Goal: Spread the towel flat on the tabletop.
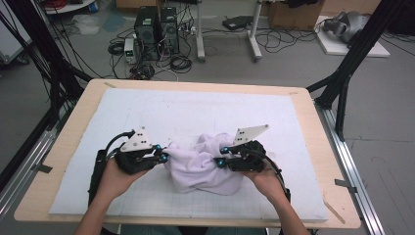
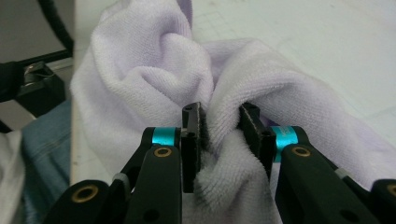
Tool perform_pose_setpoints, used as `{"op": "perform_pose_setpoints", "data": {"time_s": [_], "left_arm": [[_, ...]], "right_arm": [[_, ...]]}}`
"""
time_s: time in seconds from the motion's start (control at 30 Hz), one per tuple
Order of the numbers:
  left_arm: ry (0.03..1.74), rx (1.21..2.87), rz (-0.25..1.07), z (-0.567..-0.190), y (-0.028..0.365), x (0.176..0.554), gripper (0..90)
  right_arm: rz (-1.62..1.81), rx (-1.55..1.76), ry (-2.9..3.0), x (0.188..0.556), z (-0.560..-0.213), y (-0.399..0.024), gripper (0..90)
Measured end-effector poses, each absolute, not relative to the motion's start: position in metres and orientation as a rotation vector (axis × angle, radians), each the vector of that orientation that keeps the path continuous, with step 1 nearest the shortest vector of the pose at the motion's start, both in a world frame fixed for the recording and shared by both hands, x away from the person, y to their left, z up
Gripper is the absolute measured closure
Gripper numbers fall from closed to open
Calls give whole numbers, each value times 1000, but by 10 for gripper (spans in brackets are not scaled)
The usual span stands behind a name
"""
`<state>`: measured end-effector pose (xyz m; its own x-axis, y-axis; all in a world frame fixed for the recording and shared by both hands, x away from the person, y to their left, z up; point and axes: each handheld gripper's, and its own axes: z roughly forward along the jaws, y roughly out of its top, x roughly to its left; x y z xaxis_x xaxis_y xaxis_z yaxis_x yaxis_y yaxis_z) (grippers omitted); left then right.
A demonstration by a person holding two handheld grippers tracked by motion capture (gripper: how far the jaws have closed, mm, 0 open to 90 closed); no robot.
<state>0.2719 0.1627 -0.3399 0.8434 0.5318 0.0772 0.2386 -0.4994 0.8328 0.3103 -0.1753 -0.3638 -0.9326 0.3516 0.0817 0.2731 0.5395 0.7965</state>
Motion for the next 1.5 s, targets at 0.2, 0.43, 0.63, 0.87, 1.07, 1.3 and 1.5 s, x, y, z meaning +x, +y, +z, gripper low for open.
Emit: {"op": "perform_pose_setpoints", "data": {"time_s": [0.2,0.43,0.63,0.87,1.07,1.3,1.5], "left_arm": [[547,2149,332,-360,166,256,816],[546,2110,262,-367,163,263,503],[512,2078,263,-344,157,271,460],[513,2093,238,-344,131,298,487],[522,2214,104,-378,94,322,525],[485,2344,7,-421,69,317,646],[483,2356,64,-421,75,310,878]], "right_arm": [[1324,486,2761,278,-381,-172,715],[1291,568,2799,264,-399,-192,573],[1351,563,2713,267,-366,-209,441],[1298,651,2636,297,-365,-210,434],[1215,645,2725,303,-391,-188,396],[1176,647,2799,300,-420,-183,583],[1144,525,2794,293,-420,-176,789]]}}
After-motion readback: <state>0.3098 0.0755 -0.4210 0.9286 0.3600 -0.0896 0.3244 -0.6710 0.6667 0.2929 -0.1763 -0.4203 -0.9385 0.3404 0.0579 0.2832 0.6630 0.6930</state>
